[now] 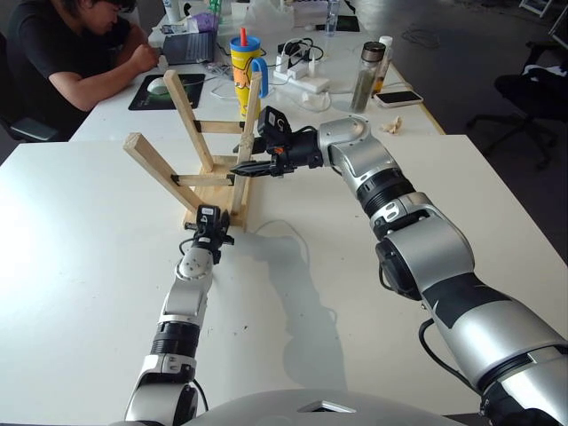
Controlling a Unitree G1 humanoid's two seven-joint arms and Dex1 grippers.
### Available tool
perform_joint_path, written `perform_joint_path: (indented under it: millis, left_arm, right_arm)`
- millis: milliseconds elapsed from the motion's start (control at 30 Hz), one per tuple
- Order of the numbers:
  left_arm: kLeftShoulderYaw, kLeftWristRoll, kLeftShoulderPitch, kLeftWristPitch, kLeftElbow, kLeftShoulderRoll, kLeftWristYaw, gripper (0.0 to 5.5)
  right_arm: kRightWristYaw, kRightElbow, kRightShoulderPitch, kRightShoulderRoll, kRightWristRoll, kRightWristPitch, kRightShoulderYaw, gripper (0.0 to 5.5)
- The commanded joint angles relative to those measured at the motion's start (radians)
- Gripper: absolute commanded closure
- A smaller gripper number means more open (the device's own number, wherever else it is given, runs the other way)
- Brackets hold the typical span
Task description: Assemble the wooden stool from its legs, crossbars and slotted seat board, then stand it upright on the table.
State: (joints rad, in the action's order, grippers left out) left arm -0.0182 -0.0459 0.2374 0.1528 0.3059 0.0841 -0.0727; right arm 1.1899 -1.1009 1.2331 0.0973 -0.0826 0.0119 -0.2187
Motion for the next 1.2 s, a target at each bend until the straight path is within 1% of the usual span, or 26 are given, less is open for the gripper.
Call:
perform_joint_path:
  millis: [33, 200, 233, 333, 367, 433, 500, 567, 633, 733, 833, 900, 967, 1133, 1200]
  left_arm:
    - [-0.013, 0.017, -0.06, 0.1, 0.091, 0.001, 0.0, 4.53]
    - [-0.039, 0.04, -0.085, 0.113, 0.086, 0.007, 0.021, 5.29]
    - [-0.042, 0.043, -0.088, 0.115, 0.085, 0.006, 0.024, 5.45]
    - [-0.047, 0.047, -0.099, 0.118, 0.078, 0.006, 0.028, 5.48]
    - [-0.05, 0.05, -0.106, 0.118, 0.076, 0.004, 0.029, 5.48]
    - [-0.059, 0.054, -0.124, 0.12, 0.072, 0.0, 0.035, 5.48]
    - [-0.064, 0.061, -0.131, 0.124, 0.081, 0.002, 0.032, 5.5]
    - [-0.058, 0.06, -0.13, 0.131, 0.089, 0.013, 0.021, 5.5]
    - [-0.063, 0.067, -0.128, 0.139, 0.099, 0.018, 0.012, 5.5]
    - [-0.064, 0.069, -0.123, 0.14, 0.112, 0.024, 0.002, 5.5]
    - [-0.062, 0.075, -0.112, 0.139, 0.129, 0.026, -0.009, 5.5]
    - [-0.055, 0.079, -0.102, 0.14, 0.141, 0.025, -0.015, 5.5]
    - [-0.048, 0.079, -0.097, 0.139, 0.149, 0.023, -0.02, 5.5]
    - [-0.034, 0.077, -0.087, 0.136, 0.168, 0.014, -0.031, 5.5]
    - [-0.034, 0.079, -0.084, 0.134, 0.171, 0.008, -0.028, 5.5]
  right_arm:
    - [0.02, -0.002, -0.066, -0.022, 0.0, 0.062, 0.02, 2.64]
    - [-0.013, 0.032, -0.1, 0.035, 0.01, 0.065, 0.051, 1.79]
    - [-0.009, 0.046, -0.114, 0.051, 0.016, 0.068, 0.05, 1.76]
    - [-0.01, 0.092, -0.197, 0.138, 0.09, 0.023, -0.003, 1.76]
    - [-0.022, 0.097, -0.22, 0.162, 0.102, 0.023, -0.003, 1.76]
    - [-0.016, 0.124, -0.253, 0.186, 0.057, 0.051, 0.051, 1.76]
    - [-0.013, 0.23, -0.262, 0.184, -0.076, 0.15, 0.166, 2.14]
    - [-0.038, 0.428, -0.254, 0.17, -0.261, 0.304, 0.297, 2.45]
    - [-0.109, 0.6, -0.221, 0.141, -0.429, 0.426, 0.399, 2.8]
    - [-0.257, 0.776, -0.147, 0.065, -0.648, 0.549, 0.502, 3.32]
    - [-0.403, 0.89, -0.103, -0.036, -0.724, 0.541, 0.509, 3.82]
    - [-0.477, 0.932, -0.094, -0.091, -0.726, 0.5, 0.498, 4.25]
    - [-0.523, 0.939, -0.078, -0.137, -0.683, 0.418, 0.472, 4.63]
    - [-0.567, 0.834, -0.078, -0.228, -0.585, 0.248, 0.412, 5.44]
    - [-0.607, 0.742, -0.11, -0.256, -0.53, 0.229, 0.377, 5.47]
